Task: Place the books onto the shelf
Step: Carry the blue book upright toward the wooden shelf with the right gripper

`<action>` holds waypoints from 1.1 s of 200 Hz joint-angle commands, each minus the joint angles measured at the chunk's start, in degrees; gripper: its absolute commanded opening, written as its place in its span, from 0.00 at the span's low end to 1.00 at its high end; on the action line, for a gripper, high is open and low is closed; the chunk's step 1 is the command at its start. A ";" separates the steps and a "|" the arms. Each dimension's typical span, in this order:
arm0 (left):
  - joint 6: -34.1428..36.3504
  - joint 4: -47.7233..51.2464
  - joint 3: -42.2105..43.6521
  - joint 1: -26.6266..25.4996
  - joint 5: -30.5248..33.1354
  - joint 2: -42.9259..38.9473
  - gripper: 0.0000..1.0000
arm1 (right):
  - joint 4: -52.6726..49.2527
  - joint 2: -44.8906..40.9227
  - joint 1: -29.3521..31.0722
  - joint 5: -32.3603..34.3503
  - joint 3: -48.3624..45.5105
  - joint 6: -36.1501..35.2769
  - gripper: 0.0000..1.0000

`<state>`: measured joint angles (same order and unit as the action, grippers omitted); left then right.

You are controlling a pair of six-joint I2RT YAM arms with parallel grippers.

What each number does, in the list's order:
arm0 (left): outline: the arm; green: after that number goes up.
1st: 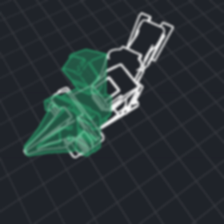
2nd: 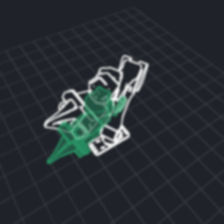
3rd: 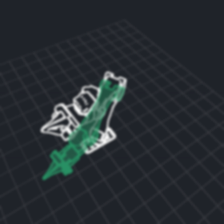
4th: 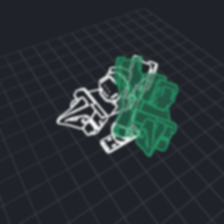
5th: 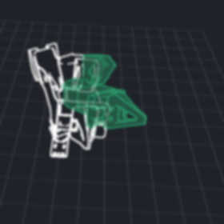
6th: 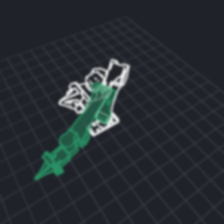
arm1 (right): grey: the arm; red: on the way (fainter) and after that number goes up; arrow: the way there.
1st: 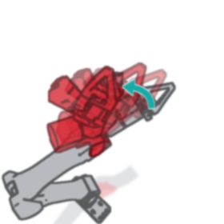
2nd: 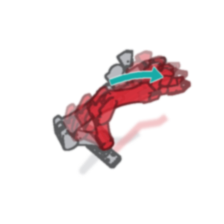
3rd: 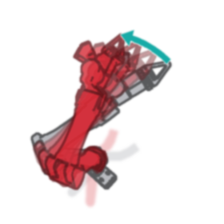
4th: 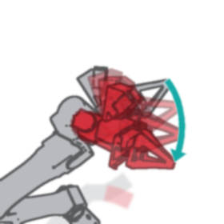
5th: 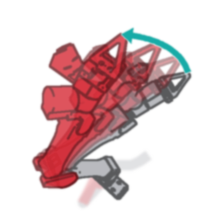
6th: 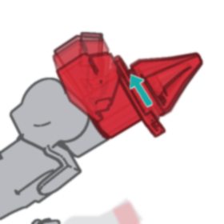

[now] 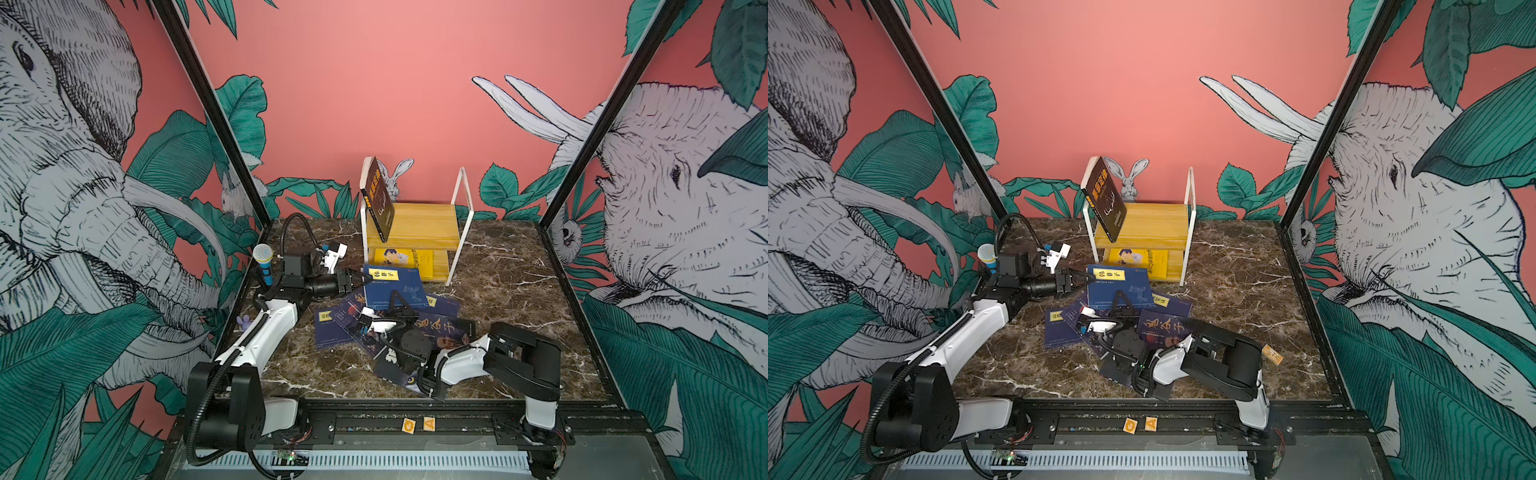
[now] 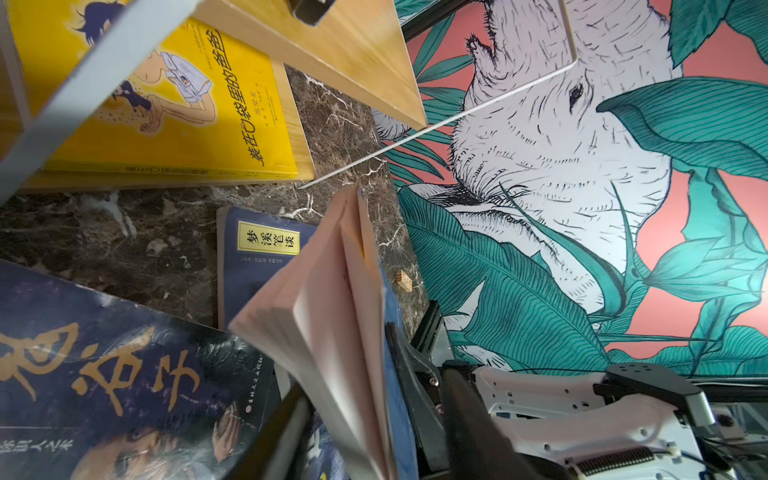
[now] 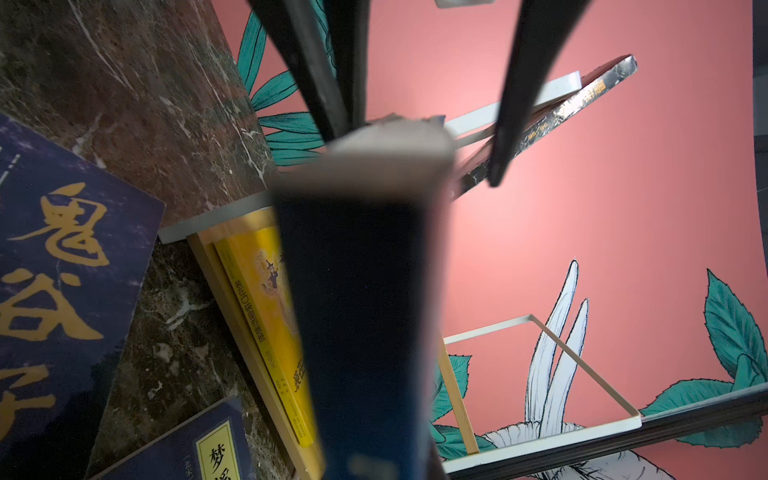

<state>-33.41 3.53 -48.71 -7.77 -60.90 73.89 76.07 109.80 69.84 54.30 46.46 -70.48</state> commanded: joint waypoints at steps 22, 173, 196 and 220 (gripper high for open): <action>4.38 3.57 -1.29 0.80 0.51 -3.23 0.92 | 4.94 -2.28 0.35 3.66 -1.31 -0.27 0.00; 31.47 13.83 1.05 5.23 23.30 -28.37 0.99 | -32.24 -29.10 -4.66 -7.61 2.33 45.46 0.00; 27.62 7.74 7.11 7.62 22.15 -31.77 1.00 | -38.09 -29.07 -7.20 -8.11 8.56 51.09 0.00; 20.99 -5.06 16.26 10.96 19.32 -36.02 1.00 | -44.30 -28.52 -10.58 -12.03 14.34 57.82 0.00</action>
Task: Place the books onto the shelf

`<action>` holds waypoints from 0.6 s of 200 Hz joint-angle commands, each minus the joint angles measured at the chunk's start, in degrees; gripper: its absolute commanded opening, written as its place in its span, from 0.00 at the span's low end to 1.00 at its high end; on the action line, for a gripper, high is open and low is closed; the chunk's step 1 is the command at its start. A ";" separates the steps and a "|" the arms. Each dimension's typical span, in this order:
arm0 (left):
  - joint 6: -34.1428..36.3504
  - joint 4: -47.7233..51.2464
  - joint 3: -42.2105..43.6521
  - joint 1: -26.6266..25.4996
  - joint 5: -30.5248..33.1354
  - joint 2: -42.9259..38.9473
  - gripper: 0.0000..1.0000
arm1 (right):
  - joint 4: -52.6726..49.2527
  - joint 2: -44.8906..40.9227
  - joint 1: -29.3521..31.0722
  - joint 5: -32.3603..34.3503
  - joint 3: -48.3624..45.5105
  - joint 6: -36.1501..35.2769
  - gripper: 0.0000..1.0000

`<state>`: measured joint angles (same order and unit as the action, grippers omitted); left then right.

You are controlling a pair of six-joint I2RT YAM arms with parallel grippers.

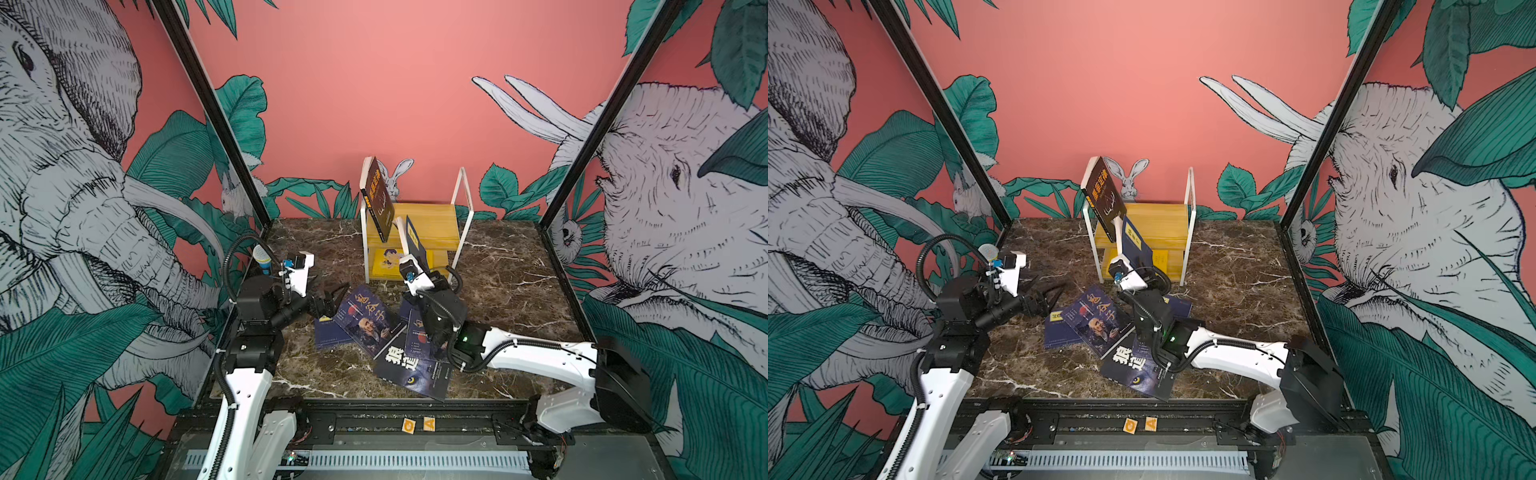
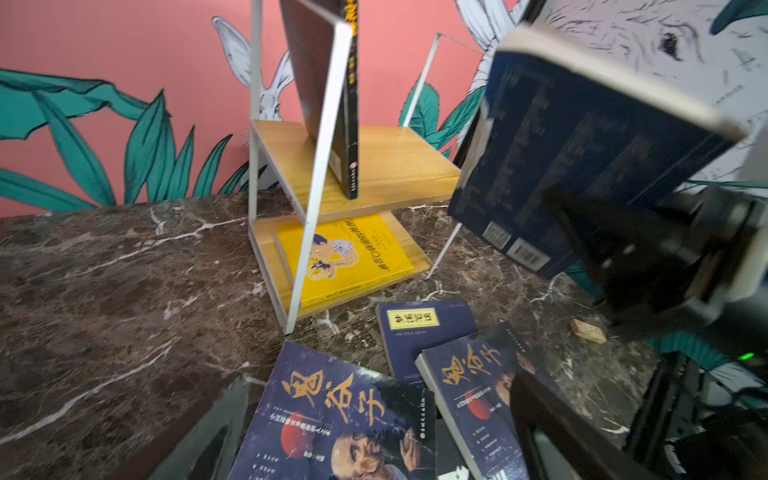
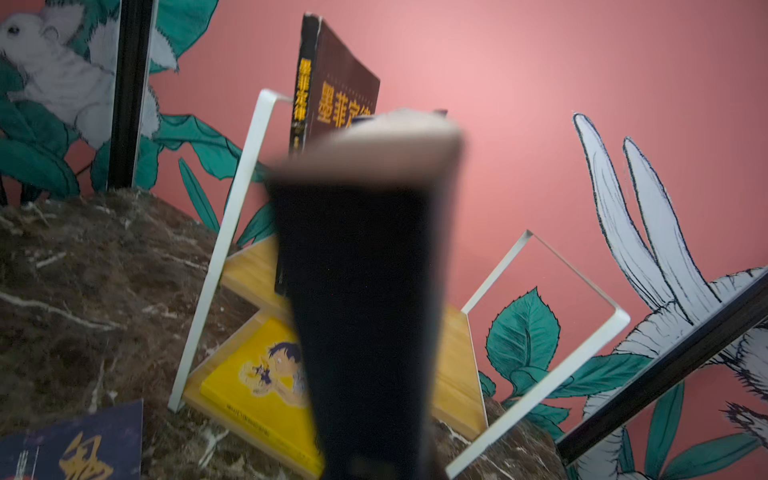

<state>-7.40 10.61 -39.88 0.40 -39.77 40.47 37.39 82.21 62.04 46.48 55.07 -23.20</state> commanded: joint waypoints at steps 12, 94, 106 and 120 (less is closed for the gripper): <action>-5.97 -15.28 9.71 3.24 -5.01 -3.31 0.99 | -7.45 -0.47 -4.52 -5.02 8.33 15.05 0.00; -5.81 -24.86 16.29 2.78 -6.99 -4.48 1.00 | -8.92 8.72 -14.33 -13.68 21.82 36.60 0.00; -5.40 -25.54 16.67 2.88 -7.48 -4.89 1.00 | -5.73 11.22 -14.40 -13.61 22.68 35.46 0.00; -5.09 -25.27 16.53 2.87 -7.99 -4.92 1.00 | -4.17 13.99 -14.49 -12.41 24.61 34.50 0.00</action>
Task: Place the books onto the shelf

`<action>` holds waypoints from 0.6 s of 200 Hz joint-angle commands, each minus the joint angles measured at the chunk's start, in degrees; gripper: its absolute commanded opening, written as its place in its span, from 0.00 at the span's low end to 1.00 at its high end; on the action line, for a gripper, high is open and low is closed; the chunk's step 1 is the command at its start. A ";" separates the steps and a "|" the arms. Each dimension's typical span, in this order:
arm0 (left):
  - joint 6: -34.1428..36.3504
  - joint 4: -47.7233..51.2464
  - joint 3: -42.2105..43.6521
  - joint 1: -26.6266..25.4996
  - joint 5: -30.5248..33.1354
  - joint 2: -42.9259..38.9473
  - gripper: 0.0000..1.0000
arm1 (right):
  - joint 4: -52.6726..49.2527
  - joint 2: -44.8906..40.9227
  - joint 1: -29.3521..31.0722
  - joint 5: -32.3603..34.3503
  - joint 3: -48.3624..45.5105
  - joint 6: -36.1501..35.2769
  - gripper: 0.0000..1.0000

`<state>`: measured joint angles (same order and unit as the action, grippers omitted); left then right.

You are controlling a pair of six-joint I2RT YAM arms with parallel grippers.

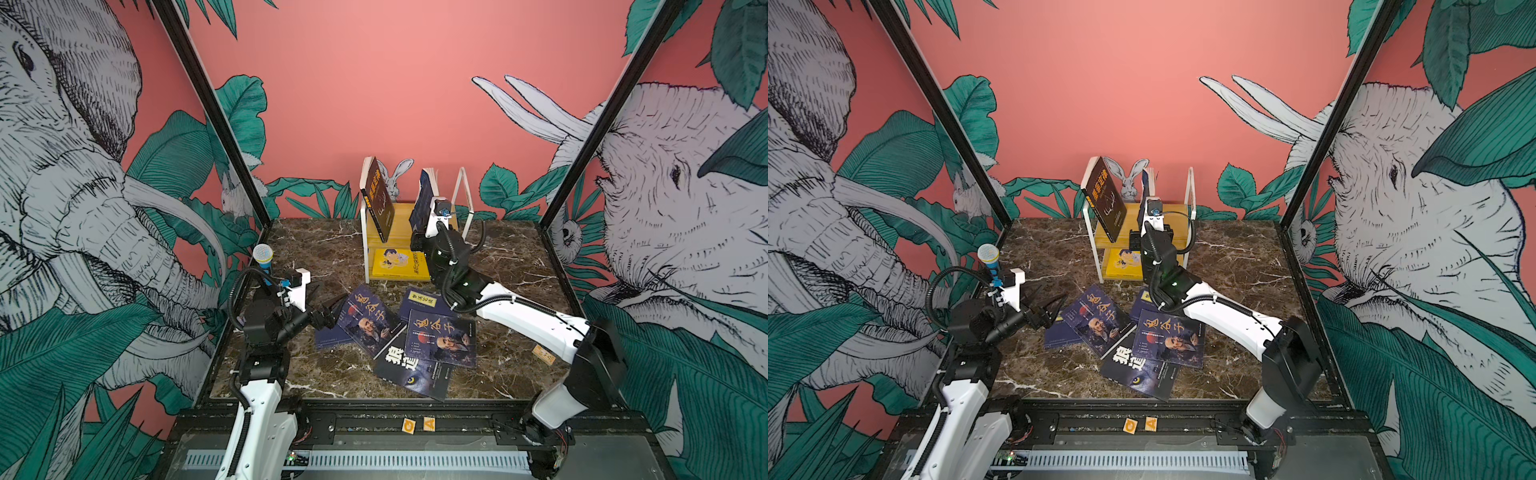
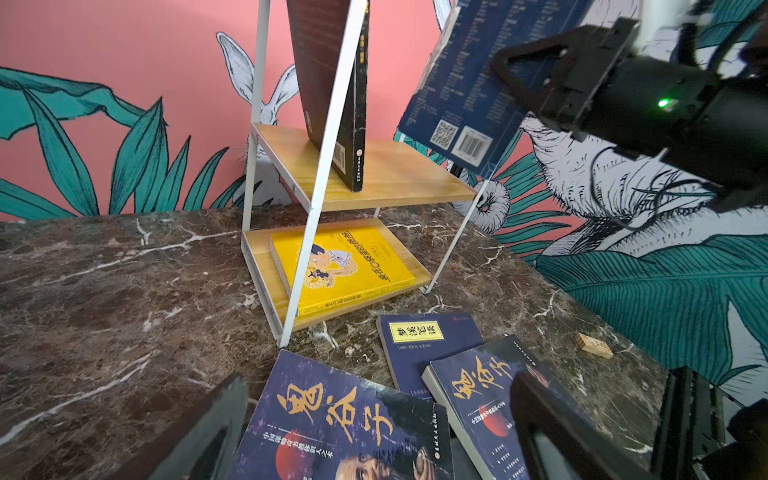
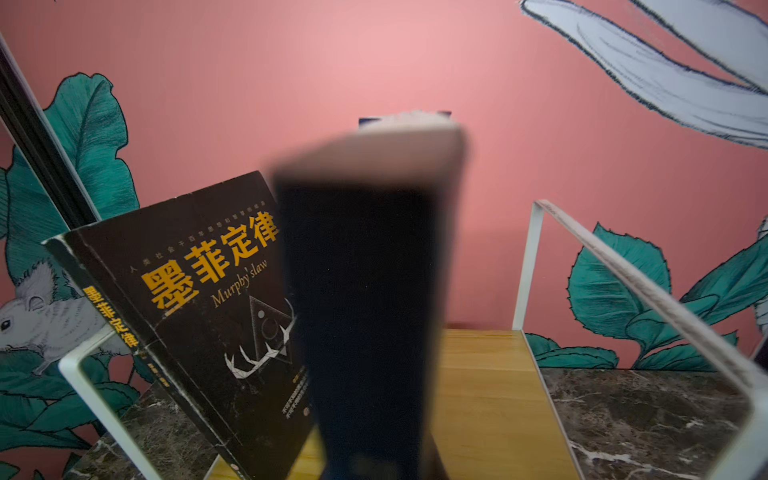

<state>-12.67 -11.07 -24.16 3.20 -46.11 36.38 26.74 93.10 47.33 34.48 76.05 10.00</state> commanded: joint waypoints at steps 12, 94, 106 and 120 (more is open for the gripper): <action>0.51 -3.14 0.65 0.14 -1.62 -0.70 1.00 | 5.58 5.22 0.13 1.62 5.90 0.93 0.00; 0.64 -4.47 1.37 -0.56 -0.90 -1.48 1.00 | 3.45 14.13 0.13 10.08 15.06 1.70 0.00; 0.60 -4.08 1.27 -0.56 -1.07 -1.46 1.00 | 2.26 15.06 0.13 9.96 16.05 2.97 0.00; 1.51 -2.73 0.84 -0.43 -0.77 -1.30 1.00 | 0.10 15.80 0.17 9.54 17.38 4.95 0.00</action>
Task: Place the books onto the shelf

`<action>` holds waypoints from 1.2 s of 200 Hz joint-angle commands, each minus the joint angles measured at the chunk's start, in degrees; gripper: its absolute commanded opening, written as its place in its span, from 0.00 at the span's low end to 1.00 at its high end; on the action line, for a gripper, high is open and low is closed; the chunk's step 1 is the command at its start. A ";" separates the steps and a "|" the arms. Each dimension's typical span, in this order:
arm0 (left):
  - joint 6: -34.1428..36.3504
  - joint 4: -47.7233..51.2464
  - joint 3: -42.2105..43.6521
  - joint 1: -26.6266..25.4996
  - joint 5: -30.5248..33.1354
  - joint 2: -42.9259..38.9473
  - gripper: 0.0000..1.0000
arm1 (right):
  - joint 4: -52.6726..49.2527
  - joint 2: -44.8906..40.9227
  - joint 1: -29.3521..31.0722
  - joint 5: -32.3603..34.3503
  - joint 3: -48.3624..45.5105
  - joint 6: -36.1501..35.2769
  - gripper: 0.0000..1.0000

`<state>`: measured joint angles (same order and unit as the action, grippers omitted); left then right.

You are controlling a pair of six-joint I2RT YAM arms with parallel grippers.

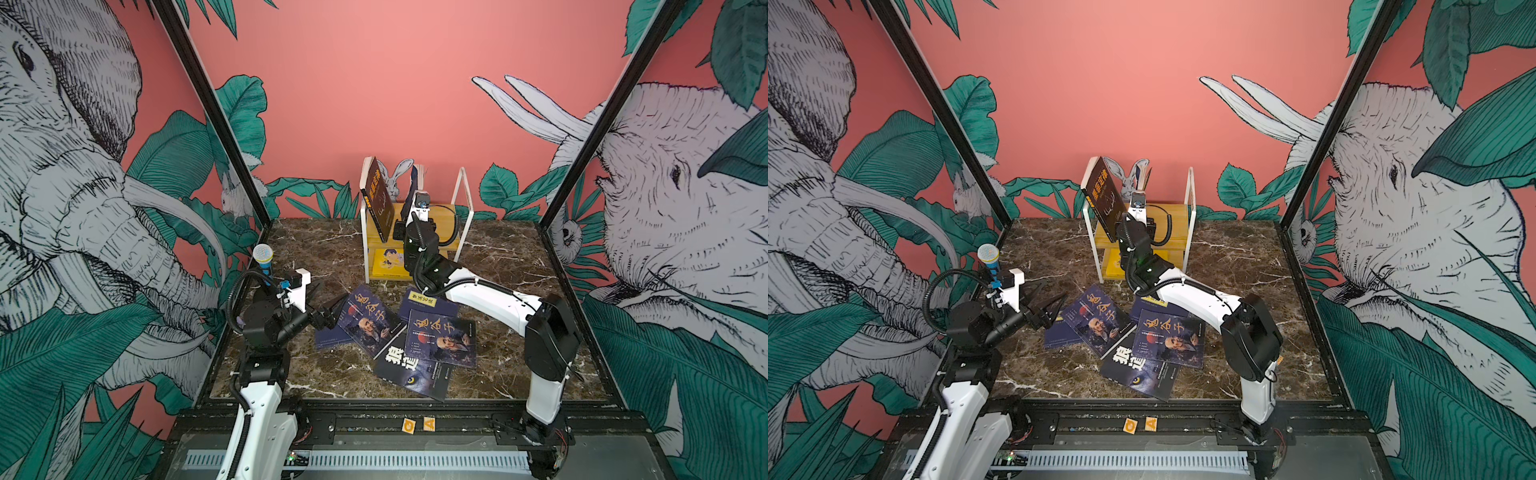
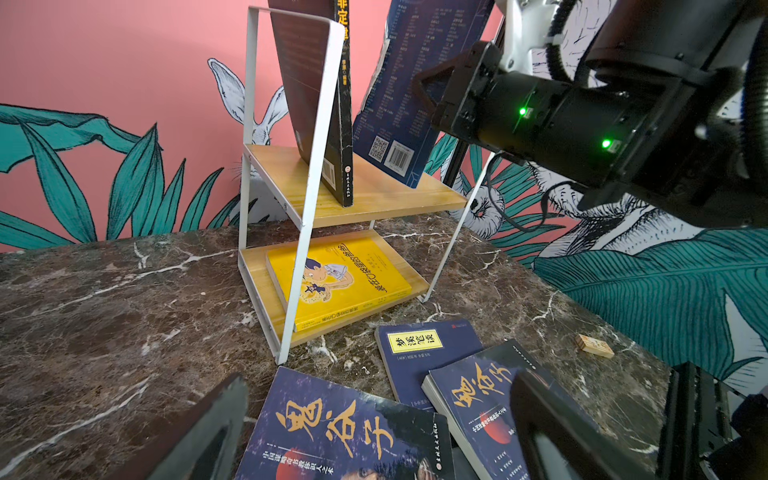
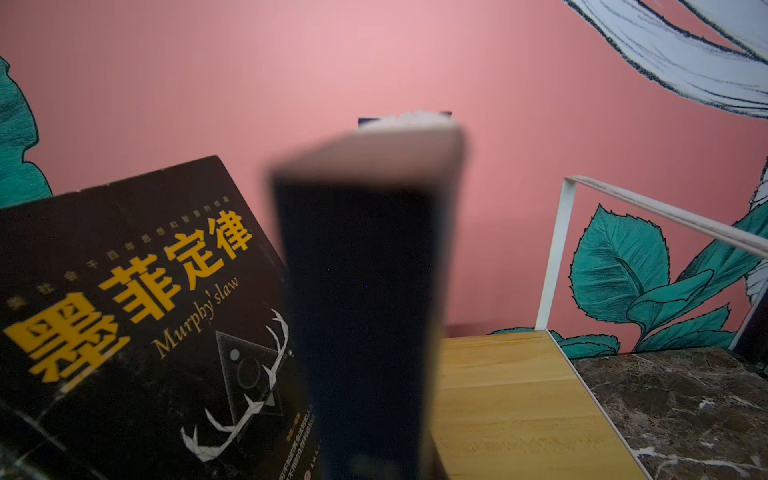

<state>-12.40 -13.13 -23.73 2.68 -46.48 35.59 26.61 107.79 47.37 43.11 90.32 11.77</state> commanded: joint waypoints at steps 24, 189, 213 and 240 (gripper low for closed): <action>1.01 -1.97 0.79 -0.08 -0.25 -1.16 1.00 | 1.22 2.53 0.26 0.33 3.81 3.00 0.00; 2.18 -0.73 0.55 -0.85 -0.45 -1.23 1.00 | 1.13 8.31 1.88 -0.69 8.12 4.32 0.15; 3.29 1.17 -0.08 -0.92 -0.04 -0.86 1.00 | -0.06 8.62 1.93 -1.29 8.87 4.65 0.21; 2.32 -0.61 0.52 -1.02 -0.58 -1.33 1.00 | 2.28 9.01 1.93 -0.51 9.17 1.53 0.22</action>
<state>-10.57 -13.04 -23.68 1.91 -46.11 35.07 24.86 116.09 48.97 41.78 97.60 15.55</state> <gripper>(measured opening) 0.995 0.220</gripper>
